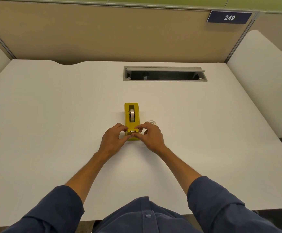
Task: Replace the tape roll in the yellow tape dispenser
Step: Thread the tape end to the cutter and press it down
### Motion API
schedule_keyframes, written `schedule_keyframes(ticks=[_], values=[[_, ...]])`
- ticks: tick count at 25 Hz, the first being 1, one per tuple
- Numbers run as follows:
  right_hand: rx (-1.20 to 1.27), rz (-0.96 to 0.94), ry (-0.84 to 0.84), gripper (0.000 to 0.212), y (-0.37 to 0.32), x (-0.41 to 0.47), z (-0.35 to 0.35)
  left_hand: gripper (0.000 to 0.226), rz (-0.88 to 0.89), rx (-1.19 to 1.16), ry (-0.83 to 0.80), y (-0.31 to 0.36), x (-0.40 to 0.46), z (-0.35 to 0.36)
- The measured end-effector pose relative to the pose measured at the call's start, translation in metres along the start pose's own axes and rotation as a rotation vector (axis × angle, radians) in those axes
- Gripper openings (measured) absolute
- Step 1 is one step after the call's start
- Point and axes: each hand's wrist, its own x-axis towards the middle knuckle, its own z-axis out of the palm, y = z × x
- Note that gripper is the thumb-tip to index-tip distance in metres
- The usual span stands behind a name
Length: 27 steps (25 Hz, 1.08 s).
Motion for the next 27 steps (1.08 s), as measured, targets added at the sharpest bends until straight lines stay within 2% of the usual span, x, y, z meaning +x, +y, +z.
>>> schedule_keyframes(ticks=[8, 11, 22, 27], values=[[-0.326, -0.238, 0.015, 0.031, -0.001, -0.002, 0.004, 0.034, -0.020, 0.009, -0.019, 0.003, 0.000, -0.006], [-0.376, -0.290, 0.005, 0.032, -0.001, -0.003, 0.002, 0.035, -0.039, 0.016, -0.016, 0.003, 0.000, -0.006], [-0.399, -0.307, -0.011, 0.033, -0.003, -0.006, 0.000, 0.034, -0.053, 0.028, 0.006, 0.008, -0.003, -0.006], [-0.341, -0.257, 0.004, 0.059, 0.000, -0.011, -0.009, 0.043, -0.042, 0.096, -0.037, 0.004, -0.003, -0.011]])
